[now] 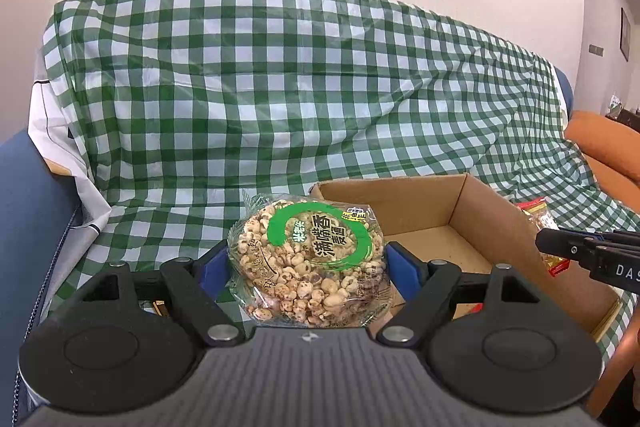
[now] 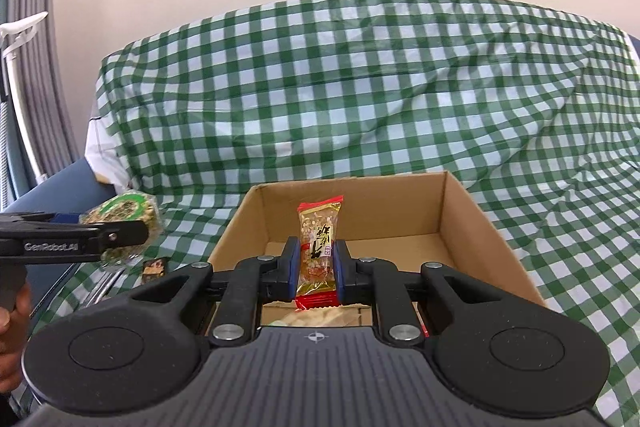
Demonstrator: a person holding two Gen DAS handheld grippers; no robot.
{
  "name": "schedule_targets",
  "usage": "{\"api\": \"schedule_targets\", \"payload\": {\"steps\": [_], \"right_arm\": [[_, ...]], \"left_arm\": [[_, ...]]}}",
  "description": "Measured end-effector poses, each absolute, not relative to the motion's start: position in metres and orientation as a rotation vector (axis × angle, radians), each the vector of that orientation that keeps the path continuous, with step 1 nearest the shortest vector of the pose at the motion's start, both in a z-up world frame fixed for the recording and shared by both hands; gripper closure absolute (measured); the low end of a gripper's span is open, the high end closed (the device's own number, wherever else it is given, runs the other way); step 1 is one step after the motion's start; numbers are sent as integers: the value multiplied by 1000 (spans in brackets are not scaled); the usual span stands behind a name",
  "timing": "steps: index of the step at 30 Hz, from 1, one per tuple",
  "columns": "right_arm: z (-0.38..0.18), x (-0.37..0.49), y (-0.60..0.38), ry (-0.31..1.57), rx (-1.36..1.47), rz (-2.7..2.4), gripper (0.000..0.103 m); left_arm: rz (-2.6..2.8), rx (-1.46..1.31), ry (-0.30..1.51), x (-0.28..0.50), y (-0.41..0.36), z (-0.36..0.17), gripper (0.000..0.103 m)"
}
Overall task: Organize snacks
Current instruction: 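Carry both held snacks up and over the cardboard box, then lower both snacks into the box and open both tools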
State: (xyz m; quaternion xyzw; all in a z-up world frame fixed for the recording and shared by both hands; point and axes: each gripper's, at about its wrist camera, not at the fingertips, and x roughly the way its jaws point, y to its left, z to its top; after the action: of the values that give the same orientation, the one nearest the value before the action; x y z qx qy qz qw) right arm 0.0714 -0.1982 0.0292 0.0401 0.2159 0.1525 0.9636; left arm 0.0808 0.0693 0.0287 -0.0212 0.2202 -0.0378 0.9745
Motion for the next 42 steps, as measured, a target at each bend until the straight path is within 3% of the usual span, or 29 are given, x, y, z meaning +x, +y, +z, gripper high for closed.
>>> {"api": "schedule_targets", "payload": {"steps": [34,37,38,39,40,41,42], "right_arm": [[30,65,-204,360,51,115,85],[32,62,-207,313,37,20,85],[33,61,-208,295,35,-14,81],[34,60,-210,279,35,-50,61],[35,59,-212,264,46,-85,47],[35,58,-214,258,60,-100,24],[35,58,-217,257,76,-107,17]], "left_arm": [[-317,-105,344,72,28,33,18],[-432,-129,336,69,18,33,14],[-474,-128,343,68,14,32,6],[-499,-126,355,68,10,31,1],[-498,-114,360,67,6,30,1],[-483,-98,360,66,3,28,1],[-465,-86,358,65,2,27,1]]}}
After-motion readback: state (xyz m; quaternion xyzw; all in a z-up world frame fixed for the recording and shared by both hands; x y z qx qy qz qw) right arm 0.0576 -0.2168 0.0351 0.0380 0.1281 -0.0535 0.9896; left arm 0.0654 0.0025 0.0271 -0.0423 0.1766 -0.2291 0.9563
